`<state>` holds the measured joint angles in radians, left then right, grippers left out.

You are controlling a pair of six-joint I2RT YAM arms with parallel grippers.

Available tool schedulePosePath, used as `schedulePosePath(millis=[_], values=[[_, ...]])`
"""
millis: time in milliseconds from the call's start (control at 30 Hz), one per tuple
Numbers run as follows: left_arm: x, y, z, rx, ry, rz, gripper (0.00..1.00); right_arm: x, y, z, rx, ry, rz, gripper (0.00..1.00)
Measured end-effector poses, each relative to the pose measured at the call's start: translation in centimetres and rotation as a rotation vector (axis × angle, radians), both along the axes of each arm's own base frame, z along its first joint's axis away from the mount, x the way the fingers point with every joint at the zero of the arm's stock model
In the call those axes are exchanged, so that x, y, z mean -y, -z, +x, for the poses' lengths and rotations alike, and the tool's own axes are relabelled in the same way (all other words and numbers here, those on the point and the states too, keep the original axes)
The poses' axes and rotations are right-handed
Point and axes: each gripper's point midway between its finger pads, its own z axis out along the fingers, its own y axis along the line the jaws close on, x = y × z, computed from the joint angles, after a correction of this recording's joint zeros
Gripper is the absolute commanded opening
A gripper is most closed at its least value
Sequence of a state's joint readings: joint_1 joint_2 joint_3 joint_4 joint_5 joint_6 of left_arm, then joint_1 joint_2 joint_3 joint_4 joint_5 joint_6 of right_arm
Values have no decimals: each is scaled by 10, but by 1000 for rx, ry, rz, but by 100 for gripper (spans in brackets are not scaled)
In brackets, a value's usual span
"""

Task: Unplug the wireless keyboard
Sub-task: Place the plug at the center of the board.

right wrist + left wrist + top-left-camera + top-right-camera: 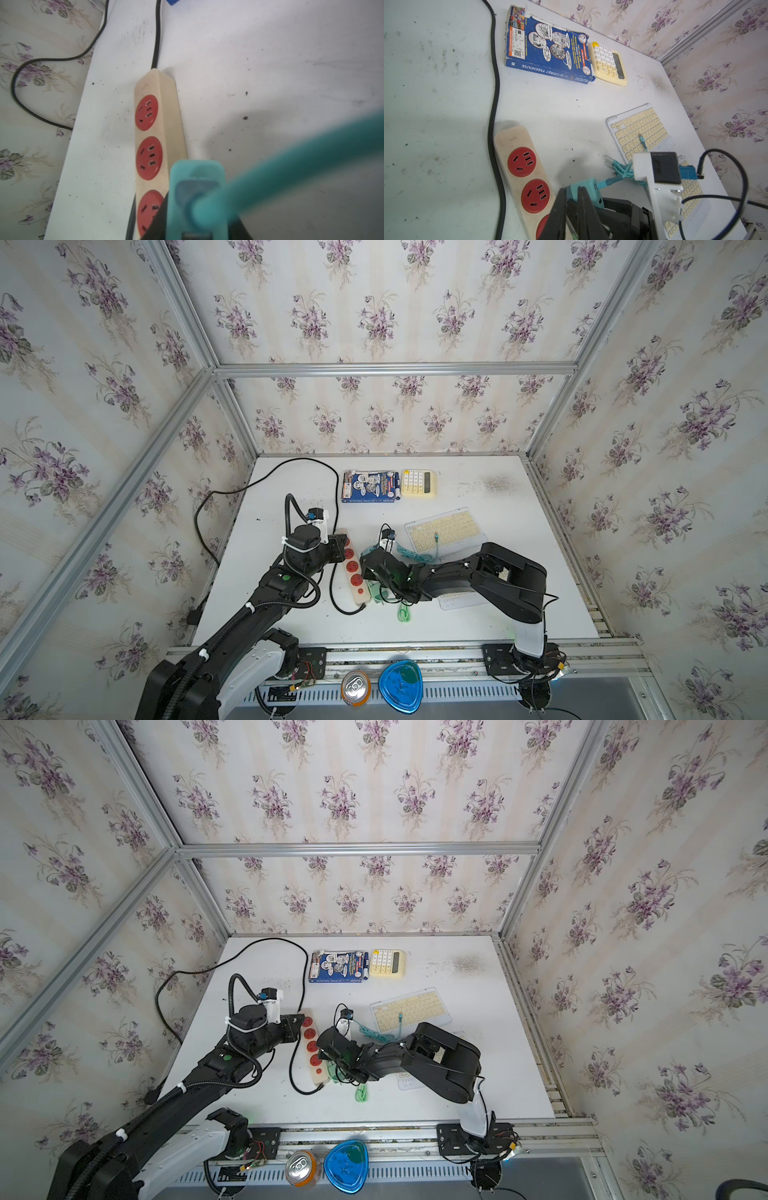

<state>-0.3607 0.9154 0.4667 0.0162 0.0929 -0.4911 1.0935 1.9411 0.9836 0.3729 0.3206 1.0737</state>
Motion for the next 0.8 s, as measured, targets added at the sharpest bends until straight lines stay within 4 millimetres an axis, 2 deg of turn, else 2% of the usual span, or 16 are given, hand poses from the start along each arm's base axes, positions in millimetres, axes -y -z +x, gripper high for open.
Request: schedulePosePath(millis=[200, 400, 633, 800], values=[[-7, -9, -4, 48, -27, 1, 19, 10, -8, 0, 5, 12, 14, 40], [-10, -10, -4, 55, -37, 8, 20, 17, -11, -2, 3, 20, 15, 53], [-10, -7, -3, 47, -38, 12, 20, 19, -12, -2, 1, 25, 9, 54], [-10, -9, -3, 53, -41, 12, 20, 26, -27, 0, 30, 48, 9, 54]])
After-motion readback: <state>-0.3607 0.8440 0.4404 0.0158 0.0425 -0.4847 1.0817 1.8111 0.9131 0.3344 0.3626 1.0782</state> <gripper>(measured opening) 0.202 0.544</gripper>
